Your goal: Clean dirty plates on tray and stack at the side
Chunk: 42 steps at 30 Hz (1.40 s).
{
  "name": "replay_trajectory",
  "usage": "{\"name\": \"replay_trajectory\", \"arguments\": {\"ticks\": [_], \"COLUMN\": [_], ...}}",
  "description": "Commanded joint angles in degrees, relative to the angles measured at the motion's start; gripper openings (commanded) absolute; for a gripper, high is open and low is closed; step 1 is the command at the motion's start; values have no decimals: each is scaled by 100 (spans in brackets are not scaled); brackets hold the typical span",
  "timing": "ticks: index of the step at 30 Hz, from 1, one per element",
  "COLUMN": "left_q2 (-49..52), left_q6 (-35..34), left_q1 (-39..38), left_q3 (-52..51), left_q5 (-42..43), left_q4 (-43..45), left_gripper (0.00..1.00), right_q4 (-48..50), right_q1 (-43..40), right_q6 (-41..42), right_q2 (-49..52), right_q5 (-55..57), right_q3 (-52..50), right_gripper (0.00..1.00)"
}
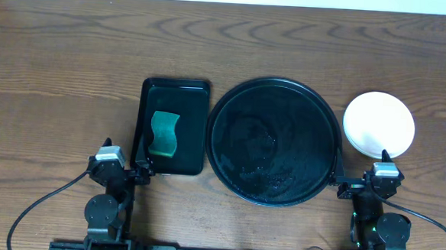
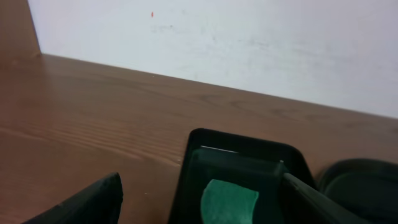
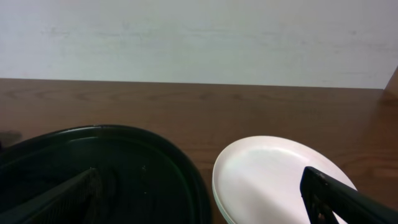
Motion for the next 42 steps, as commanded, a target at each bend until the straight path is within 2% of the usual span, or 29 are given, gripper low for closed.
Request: {"name": "replay_trajectory", "arguments": {"ticks": [1,5,42], "left_q2": [-52,-52,-39], "left_q6": [730,914,868], "left_q1": [-22,-22,-22], "left_q3": [-59,-59,-59], "left_q5": [-33,-37,-37], "left_q4": [-295,-295,-293], "left_gripper": [80,80,80], "right_q4": [-26,-26,-26], "right_q1": [79,79,79], "right_q6": [76,76,76], "right_q2": [-37,-37,-37], "right_q5": [33,33,33], "right_q3": [-9,-9,-9], "right_gripper": [99,99,99]}}
